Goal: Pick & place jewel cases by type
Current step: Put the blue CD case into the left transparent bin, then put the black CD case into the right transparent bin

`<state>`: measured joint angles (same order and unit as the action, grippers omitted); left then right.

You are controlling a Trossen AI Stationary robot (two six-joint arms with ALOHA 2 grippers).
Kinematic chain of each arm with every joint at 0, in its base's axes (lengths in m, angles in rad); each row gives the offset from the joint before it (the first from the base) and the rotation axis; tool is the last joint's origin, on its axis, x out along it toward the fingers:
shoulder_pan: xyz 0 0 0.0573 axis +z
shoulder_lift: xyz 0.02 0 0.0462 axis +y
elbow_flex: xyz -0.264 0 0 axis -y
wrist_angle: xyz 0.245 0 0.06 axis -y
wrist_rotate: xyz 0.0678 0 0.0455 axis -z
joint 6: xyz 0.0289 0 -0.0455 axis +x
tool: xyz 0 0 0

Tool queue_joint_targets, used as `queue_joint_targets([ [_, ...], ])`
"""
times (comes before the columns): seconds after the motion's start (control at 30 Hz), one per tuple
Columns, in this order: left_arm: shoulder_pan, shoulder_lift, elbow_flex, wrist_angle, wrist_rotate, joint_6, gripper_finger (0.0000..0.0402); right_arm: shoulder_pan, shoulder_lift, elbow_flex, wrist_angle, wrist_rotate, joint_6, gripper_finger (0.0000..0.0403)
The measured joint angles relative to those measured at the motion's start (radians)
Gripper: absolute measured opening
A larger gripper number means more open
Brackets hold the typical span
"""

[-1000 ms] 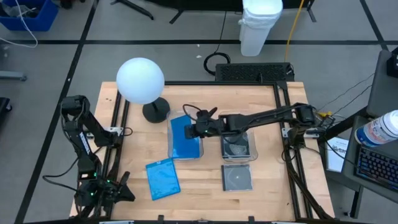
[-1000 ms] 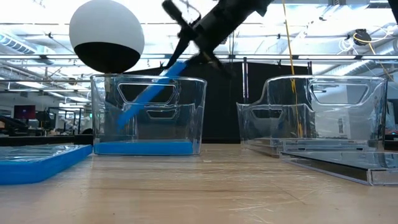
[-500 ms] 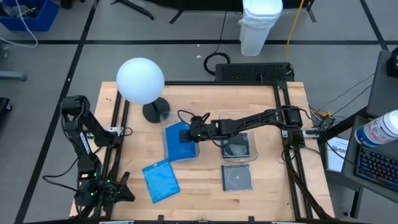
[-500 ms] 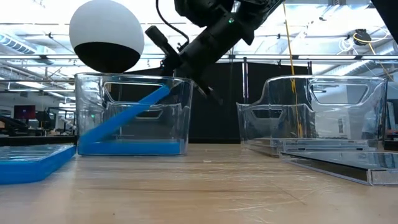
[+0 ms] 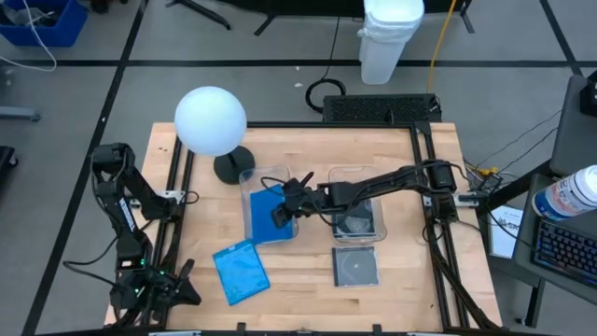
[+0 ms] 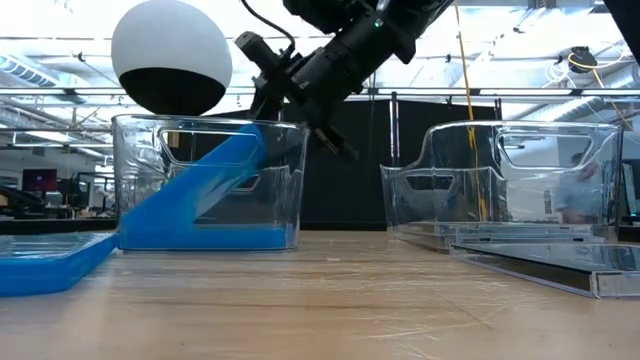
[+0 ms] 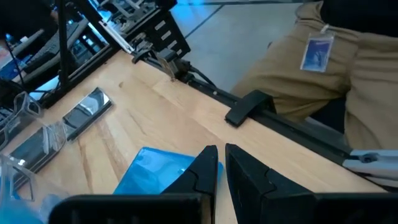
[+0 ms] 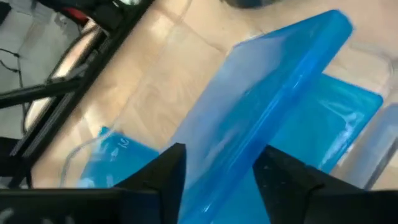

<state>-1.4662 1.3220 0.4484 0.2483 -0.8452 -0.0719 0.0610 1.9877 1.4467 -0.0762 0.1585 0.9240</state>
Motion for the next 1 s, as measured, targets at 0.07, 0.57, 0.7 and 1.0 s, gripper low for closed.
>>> queue_joint_targets([
  [0.07, 0.0, 0.0, 0.0, 0.011, -0.001, 0.019, 0.0037, 0.0, -0.01, 0.0, -0.005, -0.004, -0.014, 0.0191],
  [0.57, 0.005, 0.0, 0.0, 0.07, -0.013, 0.016, 0.0037, 0.067, -0.201, 0.0, -0.139, 0.156, -0.203, 0.024],
  [0.7, 0.005, 0.0, 0.0, 0.068, -0.011, 0.062, 0.0037, 0.157, -0.27, 0.0, -0.137, 0.206, -0.414, 0.022],
  [1.0, 0.08, -0.001, 0.0, 0.136, -0.097, 0.262, 0.0037, 0.444, -0.171, -0.064, 0.065, 0.666, -0.827, 0.0058],
])
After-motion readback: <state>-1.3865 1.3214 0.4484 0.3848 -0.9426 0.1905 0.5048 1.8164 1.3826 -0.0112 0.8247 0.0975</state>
